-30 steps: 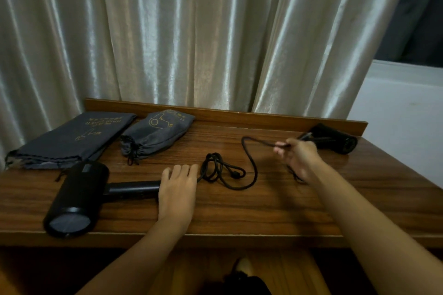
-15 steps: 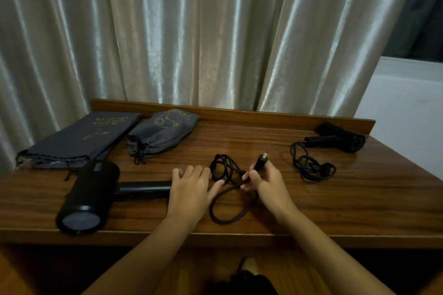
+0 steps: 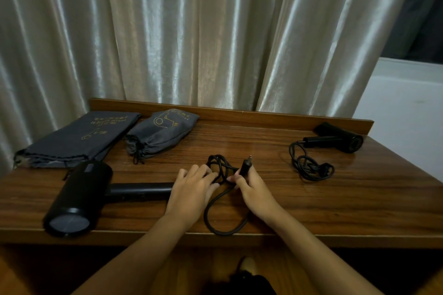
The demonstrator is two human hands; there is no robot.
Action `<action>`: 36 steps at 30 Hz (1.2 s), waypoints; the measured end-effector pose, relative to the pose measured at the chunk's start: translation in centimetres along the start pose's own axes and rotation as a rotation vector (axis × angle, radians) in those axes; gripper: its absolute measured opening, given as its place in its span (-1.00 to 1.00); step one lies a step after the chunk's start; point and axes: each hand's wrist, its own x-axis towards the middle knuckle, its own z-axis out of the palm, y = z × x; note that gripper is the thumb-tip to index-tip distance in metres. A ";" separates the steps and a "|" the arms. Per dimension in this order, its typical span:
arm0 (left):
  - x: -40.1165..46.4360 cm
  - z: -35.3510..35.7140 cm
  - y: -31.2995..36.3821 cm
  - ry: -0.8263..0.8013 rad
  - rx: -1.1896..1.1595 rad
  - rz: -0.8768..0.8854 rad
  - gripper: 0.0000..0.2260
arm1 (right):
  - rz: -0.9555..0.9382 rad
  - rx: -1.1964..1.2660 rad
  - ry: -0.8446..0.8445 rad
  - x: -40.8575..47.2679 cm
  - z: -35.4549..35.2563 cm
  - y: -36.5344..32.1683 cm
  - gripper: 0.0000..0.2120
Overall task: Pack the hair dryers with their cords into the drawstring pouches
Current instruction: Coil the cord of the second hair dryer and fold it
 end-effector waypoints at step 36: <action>0.3 -0.8 0.5 -0.035 -0.290 -0.378 -0.81 | -0.237 -0.695 -0.042 1.3 0.1 0.2 -0.69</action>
